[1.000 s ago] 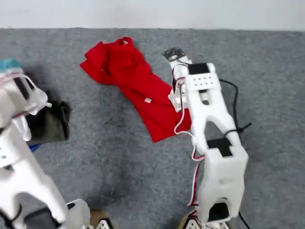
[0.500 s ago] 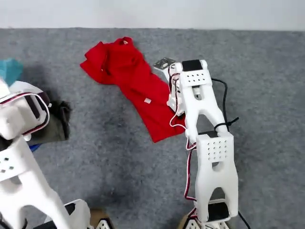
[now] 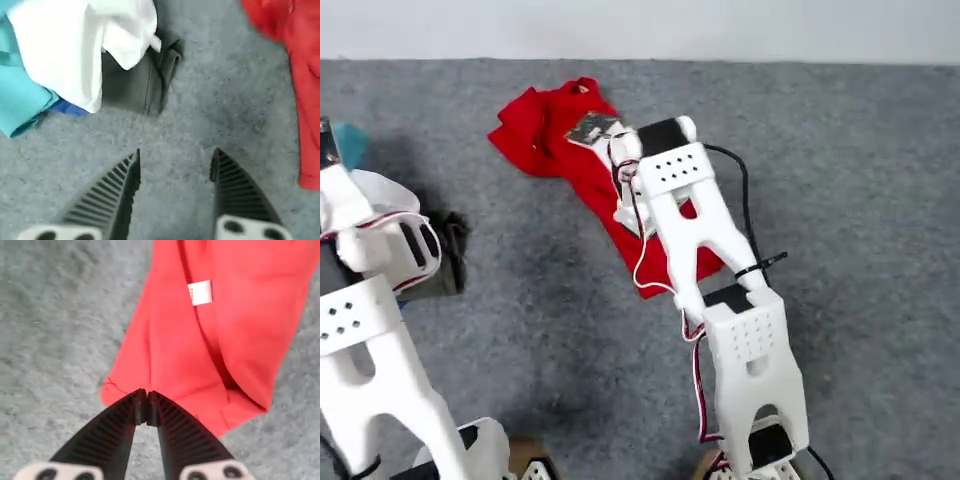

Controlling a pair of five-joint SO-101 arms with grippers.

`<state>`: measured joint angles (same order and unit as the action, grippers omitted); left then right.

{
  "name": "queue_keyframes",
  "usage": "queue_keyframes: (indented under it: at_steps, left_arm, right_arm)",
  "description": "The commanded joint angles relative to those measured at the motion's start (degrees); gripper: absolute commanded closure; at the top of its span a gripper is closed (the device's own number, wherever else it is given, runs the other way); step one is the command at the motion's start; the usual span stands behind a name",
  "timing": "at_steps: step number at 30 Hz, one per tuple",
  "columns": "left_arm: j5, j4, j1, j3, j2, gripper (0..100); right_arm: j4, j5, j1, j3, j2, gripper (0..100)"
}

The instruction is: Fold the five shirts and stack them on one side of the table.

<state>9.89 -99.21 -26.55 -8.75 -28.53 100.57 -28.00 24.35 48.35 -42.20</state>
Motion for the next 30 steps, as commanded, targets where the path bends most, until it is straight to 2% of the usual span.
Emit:
queue_keyframes:
  at_steps: [1, 4, 6, 11, 14, 19, 21, 30]
  left_arm:
    - [-0.6, -0.9, -0.1, -0.4, -1.1, 78]
    - [-0.6, -1.1, 0.1, -0.4, -1.1, 78]
    - [-0.6, -1.1, 0.0, -0.4, -1.1, 78]
    - [-0.7, -1.1, -0.1, -0.4, -1.2, 78]
    - [-0.7, -1.1, -0.1, -0.4, -1.2, 78]
    - [-0.7, -1.1, 0.2, -0.4, -1.2, 78]
    - [-0.7, -1.1, 0.2, -0.5, -1.1, 78]
    - [-0.5, -0.9, 0.3, -0.6, -0.8, 78]
  right_arm:
    - [1.9, 1.1, -2.9, 0.9, 2.3, 85.1]
    - [0.7, 4.0, -6.5, 2.5, 0.9, 74.1]
    - [-0.6, 4.0, -8.2, 3.3, -0.7, 73.6]
    - [-2.1, 3.8, -8.6, 3.5, -7.0, 78.2]
    - [-2.7, 0.9, -8.1, 3.6, -10.2, 81.2]
    - [-2.2, -4.7, -7.1, 3.6, -11.6, 99.8]
    - [-1.9, -5.0, -7.0, 3.7, -11.5, 96.4]
    - [2.7, -4.9, -5.8, 12.7, -7.5, 99.0]
